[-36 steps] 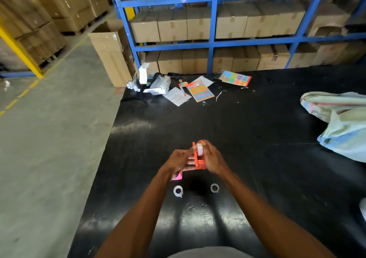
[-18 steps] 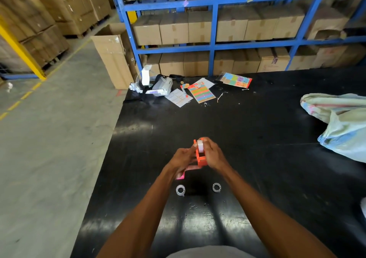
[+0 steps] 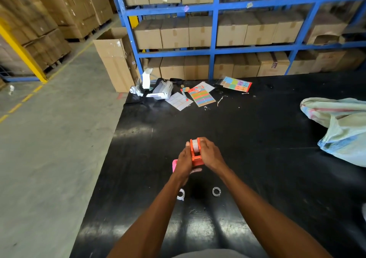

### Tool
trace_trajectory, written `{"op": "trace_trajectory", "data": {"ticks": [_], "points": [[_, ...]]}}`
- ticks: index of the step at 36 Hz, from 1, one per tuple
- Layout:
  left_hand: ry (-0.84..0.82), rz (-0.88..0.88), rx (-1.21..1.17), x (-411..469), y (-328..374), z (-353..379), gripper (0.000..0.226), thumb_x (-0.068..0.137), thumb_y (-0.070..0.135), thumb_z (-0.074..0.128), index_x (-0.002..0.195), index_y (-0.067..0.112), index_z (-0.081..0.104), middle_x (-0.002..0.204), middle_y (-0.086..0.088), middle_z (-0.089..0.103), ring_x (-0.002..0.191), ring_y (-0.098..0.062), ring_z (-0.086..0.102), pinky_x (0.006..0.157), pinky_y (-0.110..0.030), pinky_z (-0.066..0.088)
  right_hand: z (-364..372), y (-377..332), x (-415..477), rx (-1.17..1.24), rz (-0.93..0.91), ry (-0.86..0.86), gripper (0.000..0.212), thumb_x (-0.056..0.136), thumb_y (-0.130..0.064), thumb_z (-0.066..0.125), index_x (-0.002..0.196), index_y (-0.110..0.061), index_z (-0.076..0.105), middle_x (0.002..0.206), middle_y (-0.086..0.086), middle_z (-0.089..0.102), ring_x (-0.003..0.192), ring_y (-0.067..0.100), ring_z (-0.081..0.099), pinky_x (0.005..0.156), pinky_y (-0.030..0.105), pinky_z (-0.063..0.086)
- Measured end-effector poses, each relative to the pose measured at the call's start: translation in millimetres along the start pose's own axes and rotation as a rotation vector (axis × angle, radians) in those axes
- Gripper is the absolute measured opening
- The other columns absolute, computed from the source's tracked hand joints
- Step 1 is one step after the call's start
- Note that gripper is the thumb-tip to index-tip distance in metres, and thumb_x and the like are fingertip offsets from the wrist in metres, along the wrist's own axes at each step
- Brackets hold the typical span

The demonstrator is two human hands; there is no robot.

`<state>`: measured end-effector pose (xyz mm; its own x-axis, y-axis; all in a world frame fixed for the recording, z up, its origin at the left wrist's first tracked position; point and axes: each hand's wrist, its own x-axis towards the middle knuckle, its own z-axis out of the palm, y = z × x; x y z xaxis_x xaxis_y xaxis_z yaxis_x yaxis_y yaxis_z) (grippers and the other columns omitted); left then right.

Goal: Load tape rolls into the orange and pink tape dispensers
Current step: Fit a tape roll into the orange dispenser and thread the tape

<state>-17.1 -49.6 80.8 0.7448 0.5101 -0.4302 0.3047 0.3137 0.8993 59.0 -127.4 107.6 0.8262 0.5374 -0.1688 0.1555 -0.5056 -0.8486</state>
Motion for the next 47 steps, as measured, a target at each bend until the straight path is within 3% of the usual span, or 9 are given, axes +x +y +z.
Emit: {"op": "trace_trajectory", "data": {"ticks": [5, 11, 15, 18, 21, 26, 33, 38, 47], "points": [[0.044, 0.049, 0.078, 1, -1, -1, 0.069, 0.104, 0.056, 0.025, 0.108, -0.001, 0.063, 0.063, -0.009, 0.068, 0.046, -0.012, 0.062, 0.039, -0.019, 0.047, -5, -5, 4, -0.041, 0.029, -0.069, 0.041, 0.103, -0.038, 0.025, 0.116, -0.022, 0.060, 0.115, 0.009, 0.065, 0.104, 0.025, 0.062, 0.089, 0.040, 0.049], [0.079, 0.143, 0.119, 3, 1, -3, 0.068, 0.107, 0.047, 0.025, 0.067, 0.006, 0.061, 0.040, -0.002, 0.059, 0.031, -0.008, 0.046, 0.034, -0.018, 0.034, -6, -7, 6, -0.050, 0.051, -0.100, 0.042, 0.101, -0.041, 0.024, 0.112, -0.023, 0.060, 0.101, 0.012, 0.067, 0.074, 0.023, 0.067, 0.047, 0.026, 0.048], [0.104, 0.151, 0.094, 5, 1, -4, 0.066, 0.106, 0.048, 0.027, 0.062, 0.009, 0.056, 0.040, -0.003, 0.055, 0.030, -0.008, 0.043, 0.034, -0.018, 0.033, -5, -8, 9, -0.017, 0.063, -0.093, 0.041, 0.101, -0.037, 0.025, 0.106, -0.019, 0.061, 0.099, 0.016, 0.067, 0.073, 0.028, 0.069, 0.044, 0.027, 0.050], [0.119, 0.139, 0.033, 5, 1, 2, 0.067, 0.105, 0.053, 0.026, 0.069, 0.006, 0.057, 0.041, -0.004, 0.054, 0.030, -0.008, 0.042, 0.035, -0.018, 0.032, -2, -13, 13, 0.035, 0.091, -0.068, 0.043, 0.102, -0.039, 0.027, 0.121, -0.018, 0.060, 0.112, 0.013, 0.063, 0.089, 0.028, 0.066, 0.054, 0.031, 0.055], [0.134, 0.099, -0.028, 7, 5, 6, 0.070, 0.101, 0.061, 0.024, 0.070, 0.009, 0.057, 0.039, 0.001, 0.053, 0.035, -0.010, 0.046, 0.036, -0.017, 0.034, -1, -19, 18, 0.020, 0.044, -0.040, 0.046, 0.102, -0.038, 0.028, 0.128, -0.019, 0.060, 0.126, 0.013, 0.063, 0.110, 0.030, 0.061, 0.091, 0.043, 0.054], [0.097, -0.051, -0.307, 10, 9, 10, 0.048, 0.099, 0.060, 0.039, 0.100, 0.022, 0.068, 0.084, -0.002, 0.078, 0.081, -0.018, 0.075, 0.056, -0.031, 0.061, -4, -12, 23, -0.101, 0.012, -0.040, 0.047, 0.101, -0.043, 0.023, 0.136, -0.037, 0.054, 0.132, 0.009, 0.050, 0.122, 0.026, 0.053, 0.114, 0.051, 0.031], [0.055, -0.056, -0.241, 10, 10, 8, 0.055, 0.101, 0.056, 0.037, 0.097, 0.012, 0.069, 0.067, -0.007, 0.073, 0.051, -0.013, 0.069, 0.046, -0.024, 0.055, -22, 1, 25, -0.307, -0.112, -0.022, 0.037, 0.102, -0.037, 0.036, 0.133, -0.045, 0.053, 0.130, 0.001, 0.040, 0.125, 0.016, 0.041, 0.107, 0.047, 0.023], [0.039, -0.071, -0.274, 14, 5, 5, 0.050, 0.103, 0.051, 0.038, 0.100, 0.008, 0.065, 0.071, -0.010, 0.068, 0.049, -0.016, 0.065, 0.043, -0.024, 0.052, -37, -4, 14, -0.200, -0.361, -0.058, 0.027, 0.096, -0.031, 0.056, 0.122, -0.038, 0.061, 0.124, -0.011, 0.052, 0.120, 0.010, 0.053, 0.110, 0.047, 0.033], [0.025, -0.089, -0.265, 14, 3, 2, 0.052, 0.103, 0.051, 0.037, 0.113, 0.007, 0.063, 0.065, -0.007, 0.071, 0.049, -0.016, 0.066, 0.045, -0.025, 0.054, -37, -11, 13, -0.593, -0.548, -0.039, 0.045, 0.079, -0.043, 0.073, 0.120, -0.038, 0.054, 0.126, -0.010, 0.056, 0.119, 0.013, 0.051, 0.100, 0.041, 0.027]]}}
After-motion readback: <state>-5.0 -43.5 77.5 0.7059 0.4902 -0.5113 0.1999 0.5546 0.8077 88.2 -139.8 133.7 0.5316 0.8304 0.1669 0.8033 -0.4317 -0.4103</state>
